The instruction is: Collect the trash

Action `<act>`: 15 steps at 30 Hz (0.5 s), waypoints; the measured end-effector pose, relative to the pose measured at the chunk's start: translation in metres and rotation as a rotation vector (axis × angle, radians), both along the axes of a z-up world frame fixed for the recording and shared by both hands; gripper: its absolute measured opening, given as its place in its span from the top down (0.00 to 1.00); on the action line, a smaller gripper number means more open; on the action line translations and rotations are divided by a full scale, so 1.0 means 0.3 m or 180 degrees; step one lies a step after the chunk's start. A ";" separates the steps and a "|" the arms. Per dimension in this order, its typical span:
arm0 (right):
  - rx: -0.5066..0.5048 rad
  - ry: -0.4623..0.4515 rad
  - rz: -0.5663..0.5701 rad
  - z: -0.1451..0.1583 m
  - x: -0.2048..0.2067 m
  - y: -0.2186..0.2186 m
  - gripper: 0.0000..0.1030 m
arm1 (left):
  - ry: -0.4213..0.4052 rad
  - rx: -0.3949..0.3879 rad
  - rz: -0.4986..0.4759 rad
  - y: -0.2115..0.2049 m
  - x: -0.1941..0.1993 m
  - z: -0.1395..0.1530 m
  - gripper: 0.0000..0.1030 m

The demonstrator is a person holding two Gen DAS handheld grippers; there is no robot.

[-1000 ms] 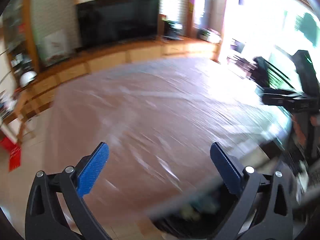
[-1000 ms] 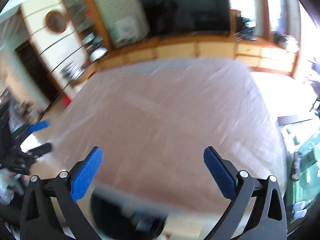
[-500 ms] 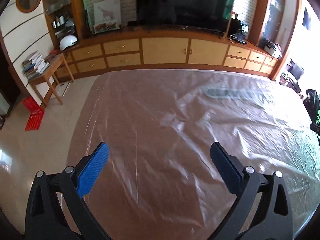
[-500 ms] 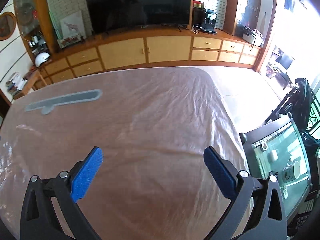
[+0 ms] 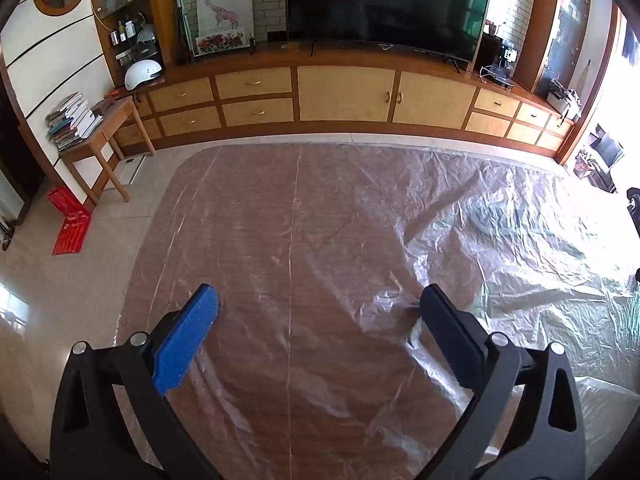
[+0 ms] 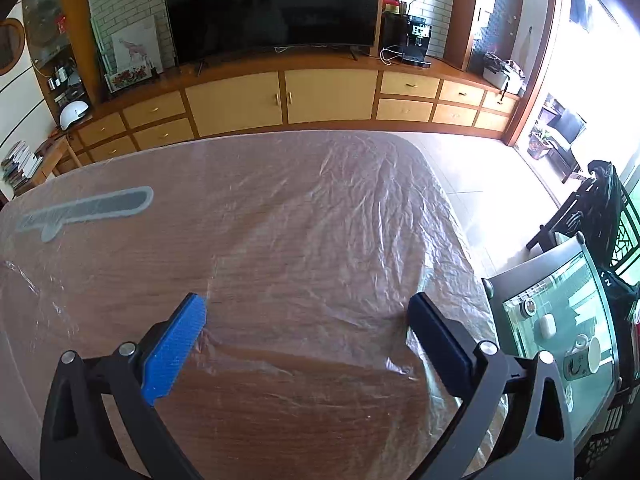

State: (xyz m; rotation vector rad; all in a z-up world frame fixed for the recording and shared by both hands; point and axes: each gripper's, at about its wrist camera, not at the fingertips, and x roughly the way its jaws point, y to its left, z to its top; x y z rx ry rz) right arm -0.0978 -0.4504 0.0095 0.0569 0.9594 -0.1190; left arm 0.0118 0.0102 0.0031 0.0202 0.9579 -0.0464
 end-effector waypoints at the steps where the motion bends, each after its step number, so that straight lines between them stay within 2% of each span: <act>1: -0.0006 0.0002 -0.0003 0.000 0.000 0.002 0.04 | 0.0003 0.0002 -0.0005 -0.002 0.004 -0.002 0.02; 15: -0.0006 0.0002 -0.0004 0.005 -0.003 0.009 0.03 | 0.0004 -0.0004 -0.0007 0.001 0.008 -0.002 0.01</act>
